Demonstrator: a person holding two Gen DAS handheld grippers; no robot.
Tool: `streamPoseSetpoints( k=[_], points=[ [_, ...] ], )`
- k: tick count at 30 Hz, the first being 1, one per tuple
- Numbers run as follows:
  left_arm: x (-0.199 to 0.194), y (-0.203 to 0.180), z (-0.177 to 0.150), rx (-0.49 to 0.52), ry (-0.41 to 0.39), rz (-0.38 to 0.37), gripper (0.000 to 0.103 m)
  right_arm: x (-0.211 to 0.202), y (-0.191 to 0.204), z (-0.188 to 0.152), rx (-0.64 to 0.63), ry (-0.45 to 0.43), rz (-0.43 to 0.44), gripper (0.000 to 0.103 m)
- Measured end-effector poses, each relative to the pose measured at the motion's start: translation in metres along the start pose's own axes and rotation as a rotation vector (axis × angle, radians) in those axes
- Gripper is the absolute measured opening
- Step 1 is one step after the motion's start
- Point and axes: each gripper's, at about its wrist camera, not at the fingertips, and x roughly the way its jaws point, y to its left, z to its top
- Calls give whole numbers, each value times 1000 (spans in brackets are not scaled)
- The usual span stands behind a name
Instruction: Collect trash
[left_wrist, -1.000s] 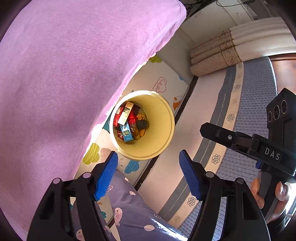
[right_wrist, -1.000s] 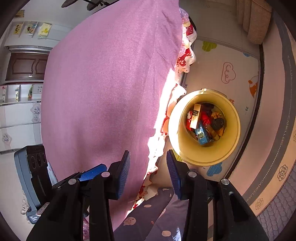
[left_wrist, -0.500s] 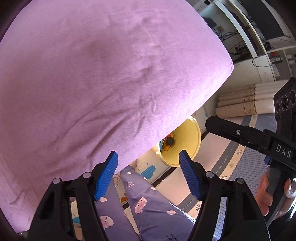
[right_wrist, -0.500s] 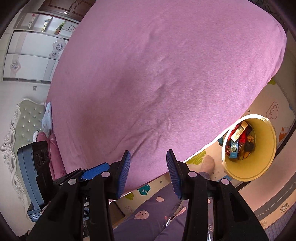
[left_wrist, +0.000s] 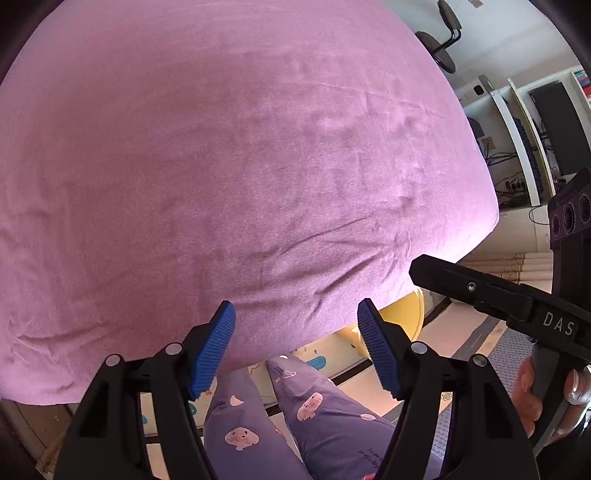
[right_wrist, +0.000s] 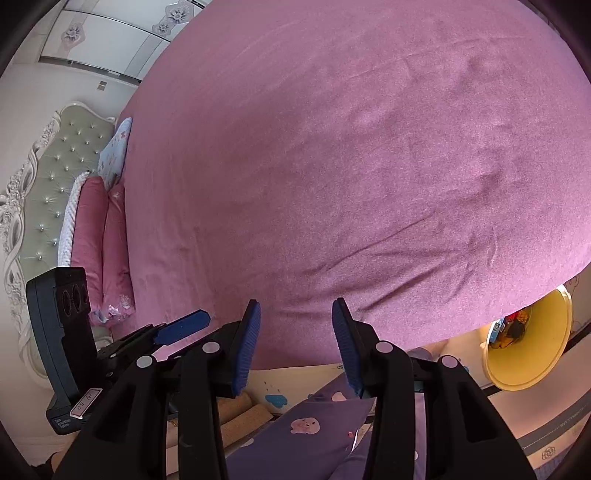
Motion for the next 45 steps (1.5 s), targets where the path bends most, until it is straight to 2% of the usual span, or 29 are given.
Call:
streamPoseSetpoints(
  k=[5,9,16,21,24,27,32,37,45],
  points=[
    [-12,16,-9,-45,-38,8,69,1,13,-1,-45,4,-30,41],
    [-27,11,-19,-44,-110,53,73,-7,30,-12,-111,-36,-101,42],
    [-80,-1,-46,-51,-277,156,90,-51,65,-44,-219,-226,-214,67],
    [-110,-3,-56,-112,-360,218,92,-78,78,-60,-251,-320,-262,75],
    [-127,-6,-63,-126,-426,288,94,-91,88,-67,-297,-388,-298,81],
    [-142,-7,-68,-147,-504,339,94,-96,96,-68,-340,-413,-303,83],
    [-161,-5,-78,-198,-528,342,95,-101,107,-66,-374,-423,-308,84],
    [-171,-9,-86,-201,-550,364,96,-107,118,-69,-413,-451,-318,84],
    [-182,-9,-86,-220,-590,358,98,-116,122,-64,-394,-476,-287,84]
  ],
)
